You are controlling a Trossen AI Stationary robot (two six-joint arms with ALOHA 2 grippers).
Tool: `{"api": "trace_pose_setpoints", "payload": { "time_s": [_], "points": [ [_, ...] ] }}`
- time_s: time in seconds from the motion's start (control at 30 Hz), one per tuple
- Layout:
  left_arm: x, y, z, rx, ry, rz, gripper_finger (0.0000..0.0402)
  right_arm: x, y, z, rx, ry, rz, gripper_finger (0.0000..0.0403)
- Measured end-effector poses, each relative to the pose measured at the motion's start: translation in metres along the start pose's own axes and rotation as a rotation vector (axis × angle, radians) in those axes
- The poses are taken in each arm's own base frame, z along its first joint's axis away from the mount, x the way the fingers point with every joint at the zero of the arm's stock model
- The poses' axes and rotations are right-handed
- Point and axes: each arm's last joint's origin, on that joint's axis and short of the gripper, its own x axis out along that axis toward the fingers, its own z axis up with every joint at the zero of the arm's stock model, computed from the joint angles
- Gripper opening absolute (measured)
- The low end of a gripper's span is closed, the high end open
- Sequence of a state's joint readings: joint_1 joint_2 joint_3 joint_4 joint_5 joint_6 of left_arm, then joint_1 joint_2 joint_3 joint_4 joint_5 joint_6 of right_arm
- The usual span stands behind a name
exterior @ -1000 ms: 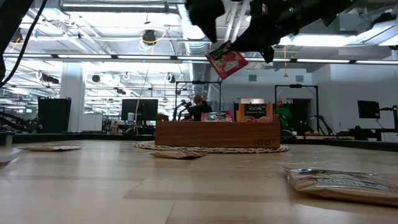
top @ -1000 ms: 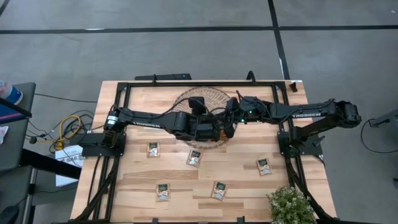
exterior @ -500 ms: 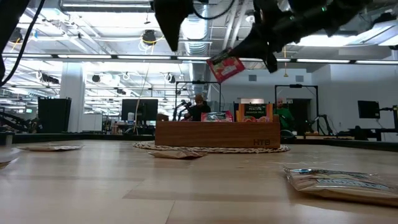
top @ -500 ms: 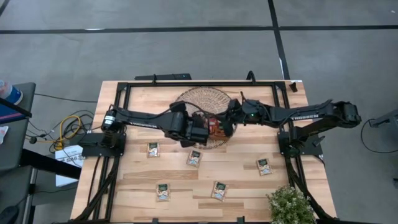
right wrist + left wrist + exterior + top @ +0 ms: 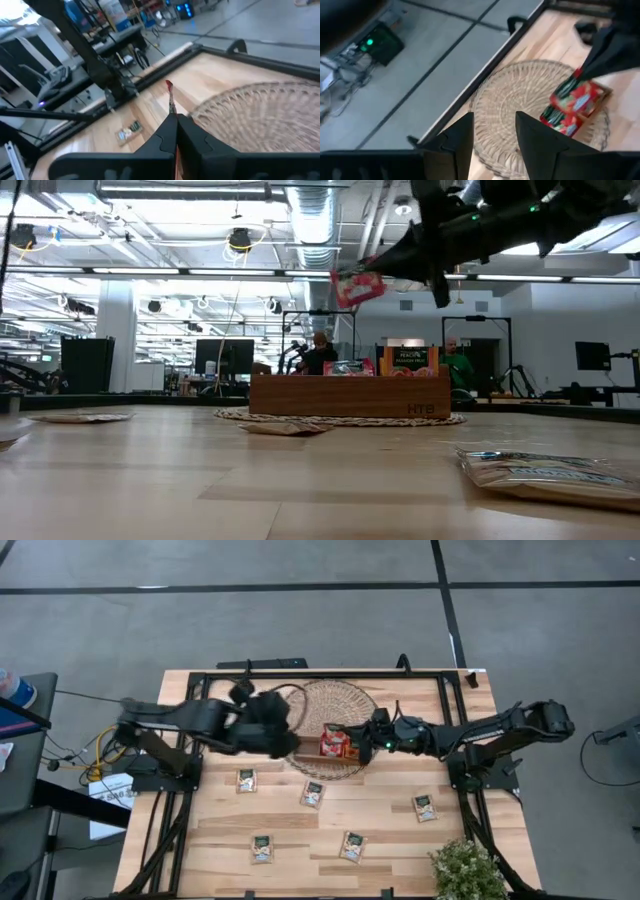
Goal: Pick & Place Tea
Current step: Put the red tea bag into the middle section of the wooden organizer
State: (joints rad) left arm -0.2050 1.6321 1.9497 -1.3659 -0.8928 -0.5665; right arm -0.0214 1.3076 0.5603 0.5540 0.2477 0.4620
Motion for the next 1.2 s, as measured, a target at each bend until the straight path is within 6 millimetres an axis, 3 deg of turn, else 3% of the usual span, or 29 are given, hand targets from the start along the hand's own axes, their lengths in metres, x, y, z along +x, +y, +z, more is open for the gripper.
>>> {"api": "trace_pose_setpoints", "payload": {
  "time_s": [0.27,0.53,0.7,0.83,1.2],
  "points": [
    [-0.021,0.028,-0.055,-0.189,-0.172,-0.248,0.0138,0.027,-0.007,-0.026,-0.001,0.002,-0.017,0.0],
    [-0.01,0.037,-0.124,-0.36,-0.409,-0.558,0.0138,0.04,-0.019,-0.043,-0.011,0.044,-0.064,0.0],
    [0.002,0.039,-0.155,-0.432,-0.475,-0.667,0.0138,0.04,-0.02,-0.044,-0.053,0.043,-0.077,0.0],
    [0.006,0.038,-0.165,-0.447,-0.483,-0.714,0.0138,0.04,-0.021,-0.044,-0.06,0.027,-0.117,0.0],
    [0.007,0.036,-0.166,-0.384,-0.49,-0.74,0.0138,0.038,-0.015,-0.061,-0.05,0.013,-0.129,0.0]
  ]
}}
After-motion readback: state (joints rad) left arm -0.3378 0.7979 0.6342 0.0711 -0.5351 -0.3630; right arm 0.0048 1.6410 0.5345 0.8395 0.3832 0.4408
